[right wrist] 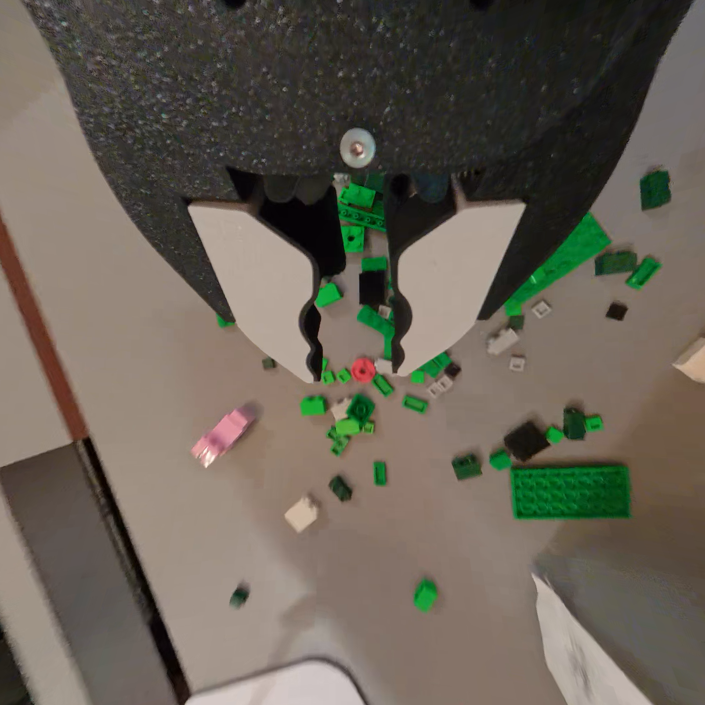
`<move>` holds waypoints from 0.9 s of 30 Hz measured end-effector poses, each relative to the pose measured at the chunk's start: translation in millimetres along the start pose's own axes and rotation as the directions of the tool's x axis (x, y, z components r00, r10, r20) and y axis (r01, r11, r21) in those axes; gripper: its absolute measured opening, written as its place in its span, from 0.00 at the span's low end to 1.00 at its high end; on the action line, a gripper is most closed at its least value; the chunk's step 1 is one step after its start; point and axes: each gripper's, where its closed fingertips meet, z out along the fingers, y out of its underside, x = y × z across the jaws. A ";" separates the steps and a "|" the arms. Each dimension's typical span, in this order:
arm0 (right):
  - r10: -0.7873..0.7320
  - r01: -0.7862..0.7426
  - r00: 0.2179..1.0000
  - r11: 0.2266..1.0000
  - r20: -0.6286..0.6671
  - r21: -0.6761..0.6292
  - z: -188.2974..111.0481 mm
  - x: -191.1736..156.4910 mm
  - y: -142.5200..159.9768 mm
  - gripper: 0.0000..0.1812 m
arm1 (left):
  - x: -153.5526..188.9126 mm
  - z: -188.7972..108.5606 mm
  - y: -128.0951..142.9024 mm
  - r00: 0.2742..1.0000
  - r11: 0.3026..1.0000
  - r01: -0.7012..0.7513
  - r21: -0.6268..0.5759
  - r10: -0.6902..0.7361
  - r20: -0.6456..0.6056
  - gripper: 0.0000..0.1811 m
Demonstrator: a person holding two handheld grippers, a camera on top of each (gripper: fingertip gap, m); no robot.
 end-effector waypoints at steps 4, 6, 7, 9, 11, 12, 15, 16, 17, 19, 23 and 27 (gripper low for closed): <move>0.023 -0.022 0.999 1.000 0.043 -0.022 17.9 7.3 16.6 0.16 | -1.5 -1.6 0.9 1.000 1.000 0.001 0.004 -0.001 0.010 0.00; 0.038 -0.038 0.999 0.998 0.001 -0.046 26.1 20.6 24.2 0.11 | -1.3 0.3 1.4 1.000 1.000 -0.001 -0.004 0.001 0.006 0.00; 0.052 -0.052 0.999 0.997 0.008 -0.059 29.8 23.5 27.9 0.09 | -0.9 1.5 1.4 1.000 1.000 -0.002 -0.008 0.002 0.003 0.00; 0.099 -0.095 0.994 0.992 0.050 -0.082 37.1 24.2 33.9 0.08 | 0.5 3.4 1.3 1.000 1.000 -0.008 -0.015 0.008 -0.004 0.00; 0.134 -0.125 0.987 0.987 0.085 -0.101 42.9 23.9 38.5 0.08 | 1.9 4.4 0.6 1.000 1.000 -0.011 -0.017 0.011 -0.011 0.00; 0.145 -0.136 0.985 0.986 0.098 -0.096 44.4 24.1 38.2 0.08 | 2.4 4.7 0.4 1.000 1.000 -0.013 -0.017 0.013 -0.013 0.00; 0.155 -0.145 0.983 0.985 0.098 -0.097 45.9 27.2 37.4 0.08 | 3.0 5.3 0.0 1.000 1.000 -0.014 -0.020 0.014 -0.017 0.00; 0.150 -0.140 0.984 0.985 0.101 -0.098 46.4 26.8 37.2 0.07 | 3.3 5.6 0.2 1.000 1.000 -0.015 -0.021 0.014 -0.019 0.00; 0.147 -0.137 0.983 0.986 0.107 -0.098 46.7 25.7 36.7 0.06 | 3.7 5.8 0.3 1.000 1.000 -0.015 -0.023 0.015 -0.021 0.00; 0.142 -0.131 0.982 0.986 0.121 -0.099 47.2 23.1 35.9 0.04 | 4.1 6.2 0.3 1.000 1.000 -0.017 -0.024 0.017 -0.023 0.00; 0.117 -0.109 0.990 0.989 0.081 -0.099 47.5 25.3 35.4 0.03 | 5.5 6.5 0.1 0.999 0.999 -0.025 -0.024 0.025 -0.027 0.00; 0.136 -0.127 0.985 0.988 0.109 -0.090 48.6 20.8 32.7 0.09 | 7.1 6.4 -0.1 0.999 0.999 -0.029 -0.025 0.029 -0.034 0.00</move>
